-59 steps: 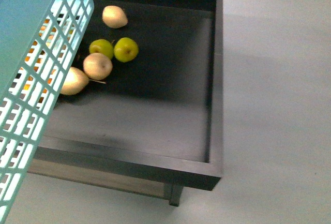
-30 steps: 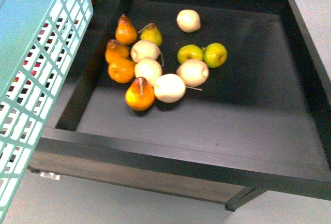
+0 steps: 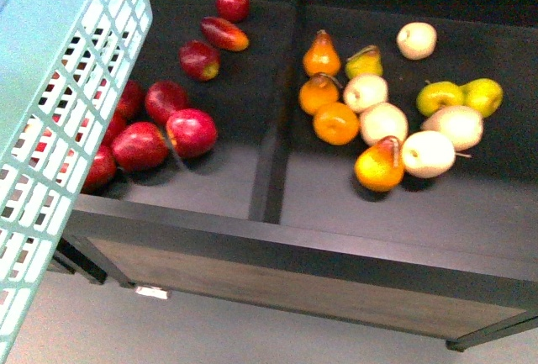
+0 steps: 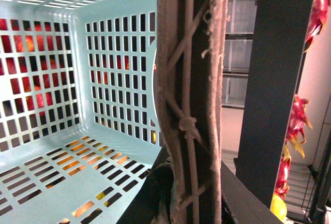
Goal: Pick mango and avocado into basket
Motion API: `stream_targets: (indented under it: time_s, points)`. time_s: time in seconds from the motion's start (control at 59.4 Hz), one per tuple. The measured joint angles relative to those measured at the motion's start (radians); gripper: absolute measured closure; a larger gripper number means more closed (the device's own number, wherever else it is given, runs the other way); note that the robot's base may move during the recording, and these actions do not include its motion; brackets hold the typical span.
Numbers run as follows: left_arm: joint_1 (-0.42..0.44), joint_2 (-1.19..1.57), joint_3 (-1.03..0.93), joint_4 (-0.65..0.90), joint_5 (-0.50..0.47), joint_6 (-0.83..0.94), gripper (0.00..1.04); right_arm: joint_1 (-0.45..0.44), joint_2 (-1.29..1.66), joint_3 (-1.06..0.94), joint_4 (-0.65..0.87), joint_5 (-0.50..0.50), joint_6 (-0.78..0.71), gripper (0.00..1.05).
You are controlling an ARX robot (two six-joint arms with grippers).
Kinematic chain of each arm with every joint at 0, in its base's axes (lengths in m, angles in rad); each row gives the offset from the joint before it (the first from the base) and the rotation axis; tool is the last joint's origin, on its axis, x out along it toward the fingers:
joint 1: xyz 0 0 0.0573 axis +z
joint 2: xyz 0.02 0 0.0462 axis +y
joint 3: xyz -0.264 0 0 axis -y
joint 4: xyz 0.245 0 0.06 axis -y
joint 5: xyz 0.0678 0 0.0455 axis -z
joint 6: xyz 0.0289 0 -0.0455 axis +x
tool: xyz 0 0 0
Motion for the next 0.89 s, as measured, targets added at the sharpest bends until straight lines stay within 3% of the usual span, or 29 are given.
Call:
stream_targets:
  time_s: [0.892]
  points:
    - [0.000,0.001,0.000,0.000,-0.002,-0.001,0.97,-0.001,0.000,0.000,0.000,-0.002,0.000,0.09]
